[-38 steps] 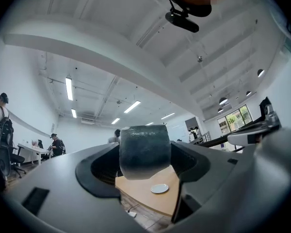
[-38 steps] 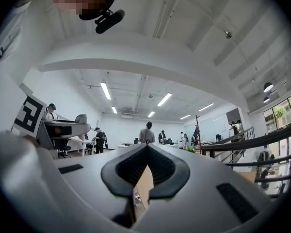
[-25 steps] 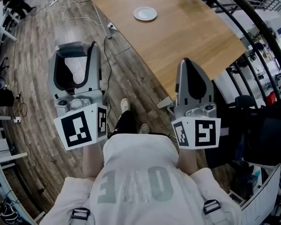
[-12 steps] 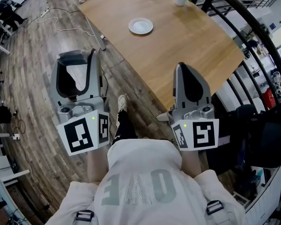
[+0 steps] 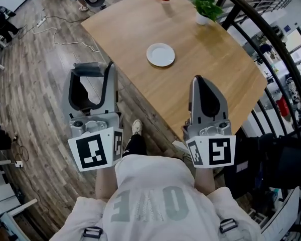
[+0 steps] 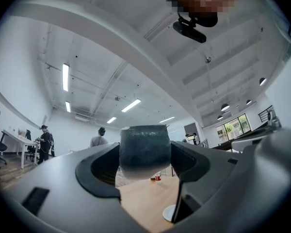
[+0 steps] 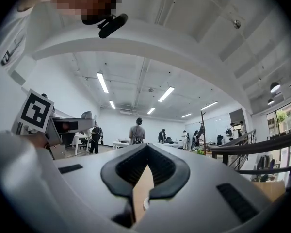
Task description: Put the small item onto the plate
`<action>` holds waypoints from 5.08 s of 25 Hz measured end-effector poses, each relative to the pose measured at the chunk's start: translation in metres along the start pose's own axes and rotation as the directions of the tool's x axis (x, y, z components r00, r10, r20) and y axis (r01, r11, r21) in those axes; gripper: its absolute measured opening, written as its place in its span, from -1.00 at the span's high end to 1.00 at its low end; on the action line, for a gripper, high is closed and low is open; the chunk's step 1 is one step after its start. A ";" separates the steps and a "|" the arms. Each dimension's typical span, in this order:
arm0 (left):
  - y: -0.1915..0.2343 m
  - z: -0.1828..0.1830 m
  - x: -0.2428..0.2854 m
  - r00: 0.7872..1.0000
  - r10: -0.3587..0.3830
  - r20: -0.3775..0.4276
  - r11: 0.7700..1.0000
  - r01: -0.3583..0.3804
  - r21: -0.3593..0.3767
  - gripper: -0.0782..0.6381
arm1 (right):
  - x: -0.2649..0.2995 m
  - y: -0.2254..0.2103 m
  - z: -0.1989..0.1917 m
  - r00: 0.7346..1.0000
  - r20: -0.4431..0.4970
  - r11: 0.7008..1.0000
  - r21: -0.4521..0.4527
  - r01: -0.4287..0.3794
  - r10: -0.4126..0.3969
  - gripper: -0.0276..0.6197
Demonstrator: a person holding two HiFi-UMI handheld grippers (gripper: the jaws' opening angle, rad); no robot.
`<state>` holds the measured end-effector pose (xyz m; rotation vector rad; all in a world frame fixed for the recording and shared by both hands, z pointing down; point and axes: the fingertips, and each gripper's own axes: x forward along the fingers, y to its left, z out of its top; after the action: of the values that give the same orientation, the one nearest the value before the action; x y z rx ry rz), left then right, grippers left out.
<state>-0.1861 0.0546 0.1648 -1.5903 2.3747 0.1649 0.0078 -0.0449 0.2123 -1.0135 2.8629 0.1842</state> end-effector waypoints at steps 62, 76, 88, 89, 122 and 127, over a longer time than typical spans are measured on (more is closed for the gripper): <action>-0.166 -0.366 0.208 0.418 -0.497 -0.761 0.744 0.656 -0.125 -0.10 | 0.148 -0.128 -0.128 0.917 -0.287 0.936 0.137 0.325 -0.276 0.86; -0.180 -0.444 0.177 0.188 -0.461 -0.867 0.682 0.700 -0.211 -0.10 | 0.149 -0.132 -0.145 0.898 -0.340 0.930 0.137 0.340 -0.279 0.86; -0.181 -0.462 0.177 0.108 -0.433 -0.895 0.670 0.703 -0.239 -0.09 | 0.149 -0.138 -0.149 0.891 -0.353 0.927 0.135 0.350 -0.285 0.86; -0.180 -0.464 0.176 0.104 -0.429 -0.897 0.671 0.702 -0.239 -0.09 | 0.150 -0.136 -0.149 0.892 -0.353 0.928 0.135 0.347 -0.282 0.86; -0.177 -0.438 0.190 0.202 -0.473 -0.858 0.708 0.666 -0.234 -0.10 | 0.158 -0.121 -0.134 0.922 -0.315 0.953 0.128 0.275 -0.224 0.86; -0.169 -0.389 0.229 0.364 -0.506 -0.782 0.763 0.612 -0.209 -0.10 | 0.166 -0.114 -0.124 0.936 -0.290 0.963 0.119 0.242 -0.200 0.86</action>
<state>-0.1763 -0.3107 0.4793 -2.7189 2.0168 -1.0757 -0.0551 -0.2538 0.3034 -1.4176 2.9070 -0.2089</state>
